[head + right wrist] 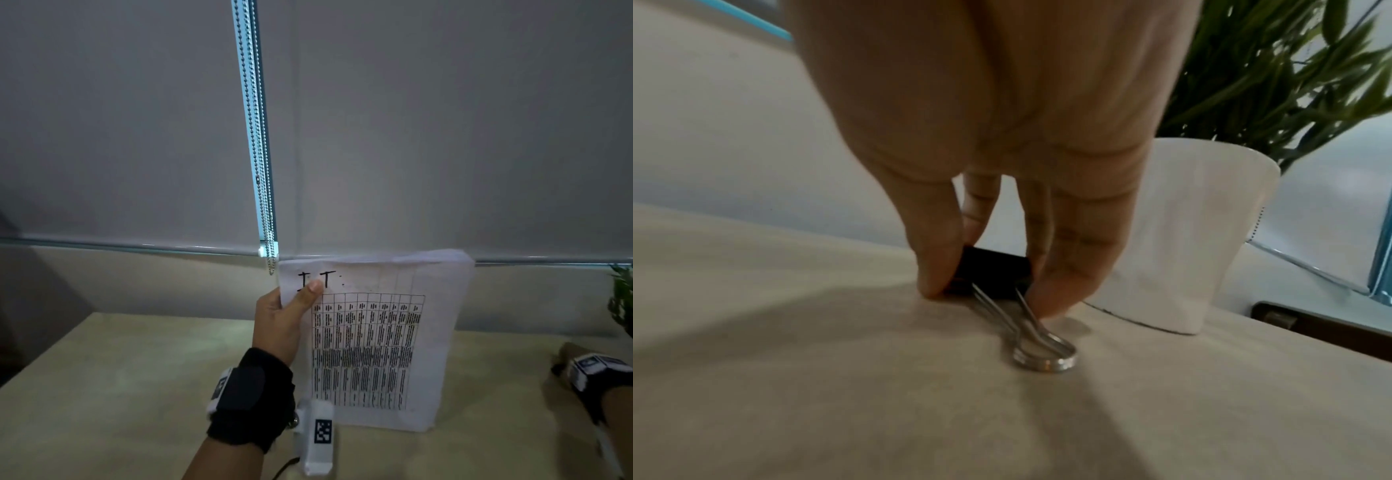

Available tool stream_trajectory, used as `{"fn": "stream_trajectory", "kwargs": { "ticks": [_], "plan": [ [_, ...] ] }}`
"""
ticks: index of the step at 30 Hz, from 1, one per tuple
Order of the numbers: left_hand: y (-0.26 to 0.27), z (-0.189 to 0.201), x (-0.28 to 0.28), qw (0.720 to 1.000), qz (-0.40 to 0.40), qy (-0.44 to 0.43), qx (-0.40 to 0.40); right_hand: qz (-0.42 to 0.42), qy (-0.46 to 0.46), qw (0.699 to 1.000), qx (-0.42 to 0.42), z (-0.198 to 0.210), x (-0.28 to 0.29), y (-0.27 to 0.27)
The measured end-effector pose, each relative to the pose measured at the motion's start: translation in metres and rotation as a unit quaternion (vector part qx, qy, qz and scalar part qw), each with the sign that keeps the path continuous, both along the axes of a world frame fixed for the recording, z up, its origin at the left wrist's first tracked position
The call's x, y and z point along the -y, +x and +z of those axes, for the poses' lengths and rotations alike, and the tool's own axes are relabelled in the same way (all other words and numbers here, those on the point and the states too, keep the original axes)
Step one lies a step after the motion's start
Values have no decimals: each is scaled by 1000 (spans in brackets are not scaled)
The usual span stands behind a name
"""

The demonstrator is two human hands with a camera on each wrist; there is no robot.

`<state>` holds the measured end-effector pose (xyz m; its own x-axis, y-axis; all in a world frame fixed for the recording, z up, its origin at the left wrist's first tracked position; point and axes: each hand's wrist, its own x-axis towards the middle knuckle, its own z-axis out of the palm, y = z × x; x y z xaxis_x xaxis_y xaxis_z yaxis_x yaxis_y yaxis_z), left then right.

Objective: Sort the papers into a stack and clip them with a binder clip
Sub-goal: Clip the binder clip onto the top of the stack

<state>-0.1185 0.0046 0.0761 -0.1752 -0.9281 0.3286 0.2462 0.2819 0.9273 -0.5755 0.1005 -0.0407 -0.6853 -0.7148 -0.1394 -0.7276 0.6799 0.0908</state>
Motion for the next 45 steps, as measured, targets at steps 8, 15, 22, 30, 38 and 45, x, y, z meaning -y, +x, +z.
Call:
{"fn": "stream_trajectory", "kwargs": {
  "ticks": [8, 15, 22, 30, 38, 45],
  "plan": [
    [0, -3, 2, 1000, -8, -5, -20, -78, -92, 989, 87, 4, -21, 19],
    [0, -1, 1, 1000, -17, -12, -23, -77, -389, 886, 239, 44, -37, 65],
    [-3, -6, 0, 999, -7, -19, -28, 103, -685, 640, 332, 123, -52, 173],
    [-5, -1, -11, 998, -20, -38, -45, 251, -609, 674, 334, 153, -14, 332],
    [-3, 0, -13, 996, -39, -18, -76, 236, -570, 771, 159, 139, 3, 351],
    [-5, 0, -11, 997, -29, 1, -77, 304, -588, 735, 147, 132, 6, 342]
  ]
}}
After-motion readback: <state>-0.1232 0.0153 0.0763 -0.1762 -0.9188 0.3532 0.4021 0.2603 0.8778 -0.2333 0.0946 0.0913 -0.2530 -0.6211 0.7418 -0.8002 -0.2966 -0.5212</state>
